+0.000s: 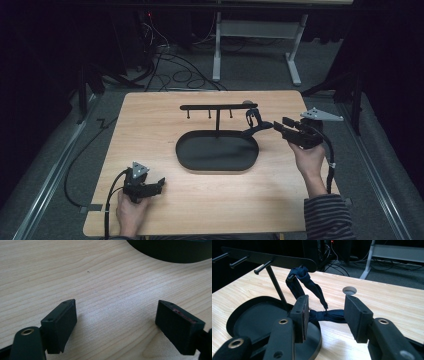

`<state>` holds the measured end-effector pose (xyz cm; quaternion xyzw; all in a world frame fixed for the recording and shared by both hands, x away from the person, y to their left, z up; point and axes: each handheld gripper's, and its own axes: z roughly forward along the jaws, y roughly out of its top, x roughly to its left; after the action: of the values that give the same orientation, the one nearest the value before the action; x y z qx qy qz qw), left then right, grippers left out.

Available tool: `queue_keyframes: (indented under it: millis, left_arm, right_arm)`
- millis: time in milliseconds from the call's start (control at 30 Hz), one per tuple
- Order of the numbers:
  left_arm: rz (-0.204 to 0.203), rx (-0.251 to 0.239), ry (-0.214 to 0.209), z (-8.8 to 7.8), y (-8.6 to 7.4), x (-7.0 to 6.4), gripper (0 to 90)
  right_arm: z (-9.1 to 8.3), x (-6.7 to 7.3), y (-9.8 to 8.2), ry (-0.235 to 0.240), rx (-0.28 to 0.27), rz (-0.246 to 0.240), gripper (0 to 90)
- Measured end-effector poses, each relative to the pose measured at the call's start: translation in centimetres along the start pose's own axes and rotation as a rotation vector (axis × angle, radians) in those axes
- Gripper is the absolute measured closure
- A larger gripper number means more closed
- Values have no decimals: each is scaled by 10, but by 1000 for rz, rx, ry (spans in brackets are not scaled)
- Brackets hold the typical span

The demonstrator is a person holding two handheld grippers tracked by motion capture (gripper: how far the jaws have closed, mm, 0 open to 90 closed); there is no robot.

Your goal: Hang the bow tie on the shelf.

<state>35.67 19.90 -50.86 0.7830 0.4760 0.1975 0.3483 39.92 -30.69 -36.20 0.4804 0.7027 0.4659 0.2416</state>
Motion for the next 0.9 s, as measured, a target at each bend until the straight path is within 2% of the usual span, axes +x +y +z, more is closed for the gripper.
queue_keyframes:
  millis: [267, 433, 900]
  left_arm:
    - [2, 2, 0, 0, 0, 0, 179]
    - [2, 2, 0, 0, 0, 0, 179]
    - [2, 2, 0, 0, 0, 0, 179]
  right_arm:
    - [-21, 1, -5, -10, -20, -2, 557]
    - [-28, 1, -11, -20, -12, -6, 568]
    - [-50, 2, -28, -22, -36, 11, 569]
